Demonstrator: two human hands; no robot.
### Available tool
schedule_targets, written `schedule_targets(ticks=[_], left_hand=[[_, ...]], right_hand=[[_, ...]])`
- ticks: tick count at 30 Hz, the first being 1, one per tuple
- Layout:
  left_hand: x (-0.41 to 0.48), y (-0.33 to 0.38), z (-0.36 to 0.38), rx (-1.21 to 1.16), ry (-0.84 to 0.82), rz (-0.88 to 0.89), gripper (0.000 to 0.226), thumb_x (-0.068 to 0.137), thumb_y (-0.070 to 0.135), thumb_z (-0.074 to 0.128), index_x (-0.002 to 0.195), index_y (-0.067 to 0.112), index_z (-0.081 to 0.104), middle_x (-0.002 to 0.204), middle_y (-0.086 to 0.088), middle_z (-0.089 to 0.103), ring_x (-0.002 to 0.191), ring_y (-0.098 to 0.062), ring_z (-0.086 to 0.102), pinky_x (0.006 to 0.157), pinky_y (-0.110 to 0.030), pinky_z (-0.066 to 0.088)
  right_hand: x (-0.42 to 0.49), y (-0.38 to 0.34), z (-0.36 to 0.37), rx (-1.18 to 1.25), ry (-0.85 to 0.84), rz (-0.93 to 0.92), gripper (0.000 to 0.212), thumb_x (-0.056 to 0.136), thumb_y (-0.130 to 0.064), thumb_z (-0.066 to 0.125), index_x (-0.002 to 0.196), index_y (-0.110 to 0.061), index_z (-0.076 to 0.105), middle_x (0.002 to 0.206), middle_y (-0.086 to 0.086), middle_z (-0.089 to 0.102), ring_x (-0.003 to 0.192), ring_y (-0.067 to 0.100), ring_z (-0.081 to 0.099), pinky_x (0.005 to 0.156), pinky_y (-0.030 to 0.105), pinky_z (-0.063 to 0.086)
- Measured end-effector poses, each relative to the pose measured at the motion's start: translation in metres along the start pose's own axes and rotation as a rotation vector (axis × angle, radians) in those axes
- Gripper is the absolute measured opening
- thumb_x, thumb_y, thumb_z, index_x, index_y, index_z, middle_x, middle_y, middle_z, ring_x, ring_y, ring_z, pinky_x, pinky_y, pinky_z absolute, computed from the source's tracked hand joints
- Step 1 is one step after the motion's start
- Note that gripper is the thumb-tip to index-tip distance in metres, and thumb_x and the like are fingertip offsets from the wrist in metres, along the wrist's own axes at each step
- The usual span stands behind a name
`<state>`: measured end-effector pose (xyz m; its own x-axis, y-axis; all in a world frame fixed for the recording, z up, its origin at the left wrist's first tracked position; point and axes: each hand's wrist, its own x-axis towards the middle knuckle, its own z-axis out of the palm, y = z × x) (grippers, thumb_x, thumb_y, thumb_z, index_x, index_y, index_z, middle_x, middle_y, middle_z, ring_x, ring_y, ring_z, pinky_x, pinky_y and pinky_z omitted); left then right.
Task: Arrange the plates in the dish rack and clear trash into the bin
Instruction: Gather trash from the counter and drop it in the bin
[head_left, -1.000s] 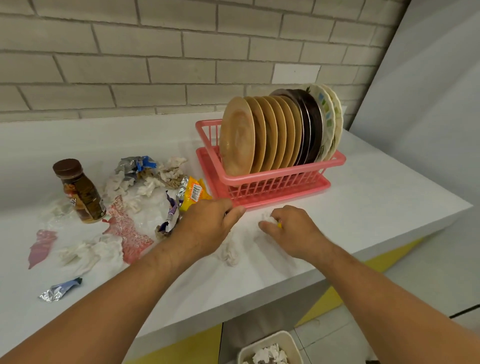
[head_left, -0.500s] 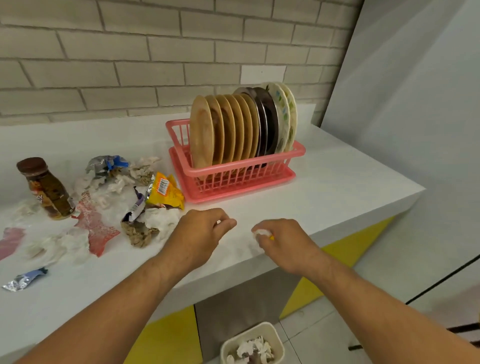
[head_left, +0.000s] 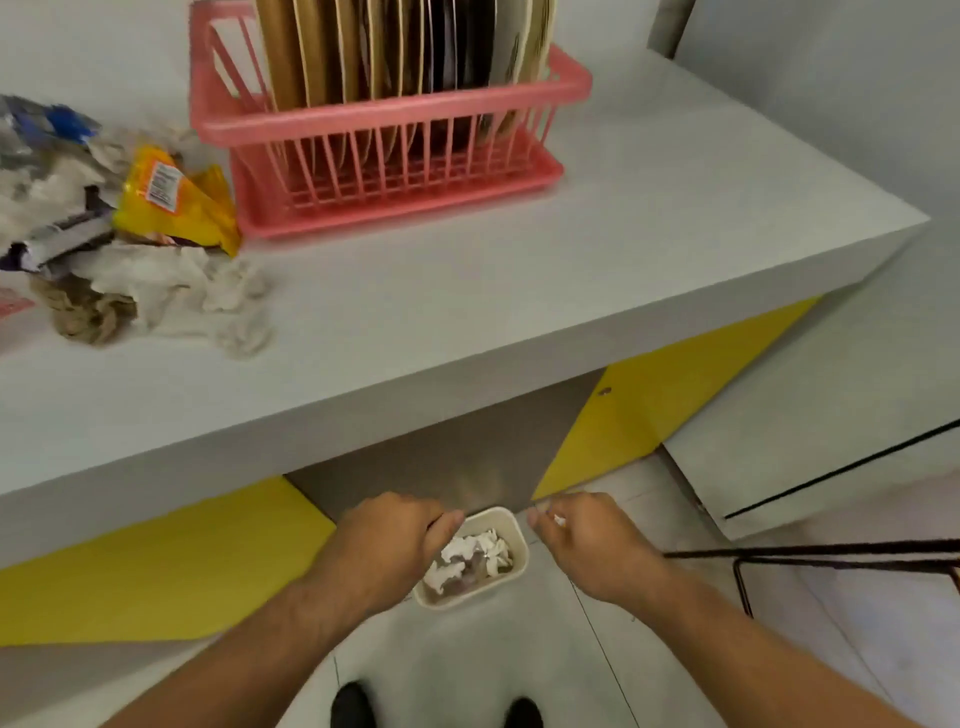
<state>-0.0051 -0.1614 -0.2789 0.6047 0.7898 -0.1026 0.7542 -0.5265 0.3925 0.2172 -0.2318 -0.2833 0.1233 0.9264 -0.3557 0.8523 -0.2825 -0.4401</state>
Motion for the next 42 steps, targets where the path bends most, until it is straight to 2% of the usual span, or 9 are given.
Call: schedule_targets(ticks=[5, 11, 16, 22, 26, 30, 33, 38, 42], left_hand=[[-0.002, -0.035, 0.096, 0.031, -0.155, -0.09, 0.041, 0.094, 0.053, 0.035, 0.064, 0.026, 0.041, 0.075, -0.002, 0.063, 0.071, -0.021, 0.058, 0.059, -0.032, 0.039], [-0.011, -0.093, 0.212, 0.002, -0.223, -0.116, 0.049, 0.093, 0.054, 0.038, 0.054, 0.025, 0.031, 0.049, 0.001, 0.037, 0.053, -0.016, 0.041, 0.051, -0.031, 0.028], [-0.019, -0.146, 0.297, -0.046, -0.255, -0.143, 0.049, 0.092, 0.052, 0.04, 0.055, 0.022, 0.031, 0.049, 0.002, 0.041, 0.051, -0.016, 0.045, 0.052, -0.033, 0.036], [-0.008, -0.193, 0.366, -0.085, -0.232, -0.156, 0.049, 0.089, 0.053, 0.042, 0.051, 0.025, 0.03, 0.043, 0.003, 0.038, 0.044, -0.013, 0.042, 0.046, -0.031, 0.035], [0.023, -0.199, 0.398, -0.102, -0.164, -0.119, 0.043, 0.09, 0.047, 0.046, 0.055, 0.025, 0.034, 0.046, 0.005, 0.041, 0.049, -0.011, 0.044, 0.046, -0.024, 0.029], [0.071, -0.186, 0.439, -0.221, -0.223, -0.136, 0.02, 0.091, 0.033, 0.046, 0.078, 0.022, 0.055, 0.082, 0.005, 0.06, 0.078, -0.018, 0.056, 0.07, -0.034, 0.045], [0.109, -0.176, 0.476, -0.181, -0.384, -0.114, 0.02, 0.092, 0.033, 0.043, 0.092, 0.019, 0.057, 0.098, -0.002, 0.056, 0.091, -0.022, 0.054, 0.081, -0.037, 0.044], [0.129, -0.169, 0.492, -0.31, -0.623, -0.148, 0.021, 0.09, 0.033, 0.036, 0.082, 0.028, 0.055, 0.083, 0.006, 0.062, 0.078, -0.019, 0.06, 0.06, -0.027, 0.042], [0.108, -0.16, 0.442, -0.141, -0.418, -0.045, 0.033, 0.095, 0.04, 0.04, 0.12, 0.026, 0.056, 0.12, 0.001, 0.057, 0.111, -0.021, 0.051, 0.093, -0.033, 0.041]], right_hand=[[0.017, 0.051, 0.081, 0.012, -0.065, 0.072, 0.032, 0.096, -0.044, 0.043, 0.089, -0.018, 0.059, 0.093, 0.009, 0.066, 0.087, 0.027, 0.06, 0.068, 0.029, 0.042], [0.088, 0.105, 0.209, -0.074, -0.065, 0.056, 0.026, 0.092, -0.039, 0.045, 0.093, -0.015, 0.055, 0.094, 0.01, 0.063, 0.086, 0.029, 0.059, 0.065, 0.03, 0.04], [0.176, 0.143, 0.313, -0.104, -0.1, 0.026, 0.022, 0.089, -0.033, 0.048, 0.098, -0.014, 0.054, 0.1, 0.01, 0.061, 0.09, 0.033, 0.059, 0.065, 0.03, 0.038], [0.245, 0.177, 0.405, -0.15, -0.15, -0.011, 0.039, 0.089, -0.034, 0.054, 0.122, -0.016, 0.046, 0.117, 0.01, 0.051, 0.108, 0.03, 0.048, 0.082, 0.039, 0.043], [0.25, 0.188, 0.409, -0.147, -0.189, -0.039, 0.048, 0.087, -0.033, 0.057, 0.131, -0.018, 0.042, 0.127, 0.008, 0.045, 0.118, 0.029, 0.042, 0.094, 0.04, 0.042], [0.231, 0.192, 0.384, -0.108, -0.113, -0.111, 0.036, 0.09, -0.029, 0.053, 0.124, -0.016, 0.054, 0.123, 0.006, 0.052, 0.112, 0.027, 0.051, 0.09, 0.035, 0.045], [0.214, 0.193, 0.366, -0.086, -0.048, -0.112, 0.03, 0.091, -0.031, 0.052, 0.118, -0.019, 0.058, 0.119, 0.003, 0.056, 0.104, 0.025, 0.055, 0.084, 0.035, 0.048], [0.196, 0.191, 0.352, -0.053, -0.019, -0.051, 0.029, 0.092, -0.031, 0.052, 0.119, -0.021, 0.059, 0.122, 0.001, 0.058, 0.101, 0.022, 0.057, 0.083, 0.031, 0.048], [0.177, 0.177, 0.33, 0.004, -0.017, 0.002, 0.033, 0.091, -0.026, 0.051, 0.123, -0.021, 0.058, 0.124, 0.002, 0.058, 0.106, 0.022, 0.055, 0.087, 0.031, 0.047]])
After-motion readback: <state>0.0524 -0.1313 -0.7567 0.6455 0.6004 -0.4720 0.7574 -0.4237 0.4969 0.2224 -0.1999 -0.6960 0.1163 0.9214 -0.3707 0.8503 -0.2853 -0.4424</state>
